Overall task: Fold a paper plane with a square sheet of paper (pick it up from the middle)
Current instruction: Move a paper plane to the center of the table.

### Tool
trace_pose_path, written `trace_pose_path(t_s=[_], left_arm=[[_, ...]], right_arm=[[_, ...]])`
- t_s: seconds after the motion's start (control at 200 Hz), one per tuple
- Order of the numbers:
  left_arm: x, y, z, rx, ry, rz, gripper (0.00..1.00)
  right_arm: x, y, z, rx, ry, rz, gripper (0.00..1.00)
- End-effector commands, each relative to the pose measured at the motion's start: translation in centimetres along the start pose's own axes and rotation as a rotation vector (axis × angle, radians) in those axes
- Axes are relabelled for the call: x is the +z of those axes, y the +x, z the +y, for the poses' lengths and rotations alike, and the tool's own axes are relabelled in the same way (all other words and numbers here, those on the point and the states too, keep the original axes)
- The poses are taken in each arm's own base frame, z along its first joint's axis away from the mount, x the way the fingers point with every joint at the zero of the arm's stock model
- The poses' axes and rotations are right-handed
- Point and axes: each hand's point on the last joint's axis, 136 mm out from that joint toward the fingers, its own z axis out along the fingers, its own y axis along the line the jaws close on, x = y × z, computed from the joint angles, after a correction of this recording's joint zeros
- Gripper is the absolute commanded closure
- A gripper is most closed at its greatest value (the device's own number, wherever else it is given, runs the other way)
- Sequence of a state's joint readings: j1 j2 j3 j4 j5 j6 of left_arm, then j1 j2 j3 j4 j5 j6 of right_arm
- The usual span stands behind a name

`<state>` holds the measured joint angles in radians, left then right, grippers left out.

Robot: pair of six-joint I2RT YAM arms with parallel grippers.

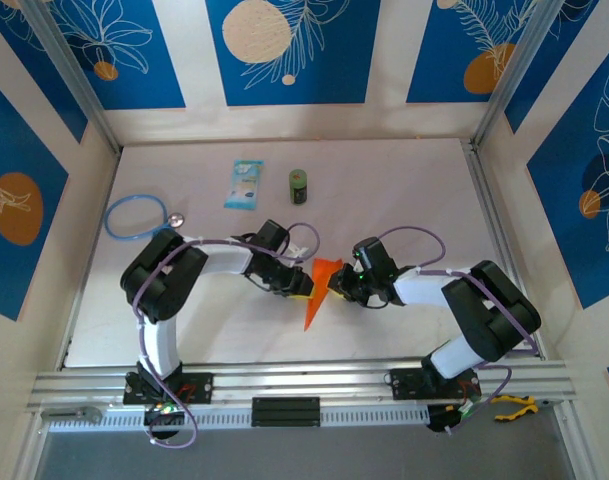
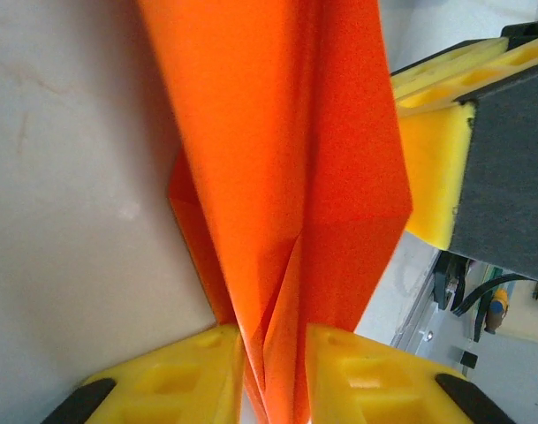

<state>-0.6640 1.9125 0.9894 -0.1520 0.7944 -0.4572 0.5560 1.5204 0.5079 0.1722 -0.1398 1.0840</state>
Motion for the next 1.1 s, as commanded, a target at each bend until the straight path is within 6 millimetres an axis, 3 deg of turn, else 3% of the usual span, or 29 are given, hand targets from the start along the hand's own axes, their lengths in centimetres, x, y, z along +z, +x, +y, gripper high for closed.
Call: trace_pose_path(t_s=[0.0, 0.205, 0.385, 0.64, 0.715, 0.89, 1.096], left_arm=[[0.7, 0.5, -0.6, 0.002, 0.033, 0.029, 0.75], [0.6, 0.4, -1.3, 0.014, 0.045, 0.016, 0.88], [-1.3, -0.5, -2.0, 0.039, -0.016, -0.080, 1.00], [-4.3, -0.8, -1.4, 0.046, -0.177, -0.199, 1.00], [-4.6, -0.8, -1.5, 0.048, -0.185, -0.202, 1.00], [-4.8, -0.7, -1.2, 0.036, -0.217, -0.194, 1.00], [-5.0, -0.7, -1.3, 0.043, -0.225, -0.184, 1.00]], right_arm=[[1.3, 1.4, 0.5, -0.018, -0.045, 0.053, 0.82], [1.1, 1.4, 0.9, -0.023, -0.059, 0.055, 0.82], [-0.1, 0.9, 1.6, -0.029, -0.064, 0.020, 0.80], [-2.7, 0.7, 4.1, -0.098, -0.070, -0.042, 0.72], [-3.1, 0.8, 5.3, -0.122, -0.098, -0.049, 0.62], [-3.3, 1.4, 7.9, -0.185, -0.154, -0.042, 0.56], [-1.8, 1.3, 7.9, -0.166, -0.088, -0.023, 0.55]])
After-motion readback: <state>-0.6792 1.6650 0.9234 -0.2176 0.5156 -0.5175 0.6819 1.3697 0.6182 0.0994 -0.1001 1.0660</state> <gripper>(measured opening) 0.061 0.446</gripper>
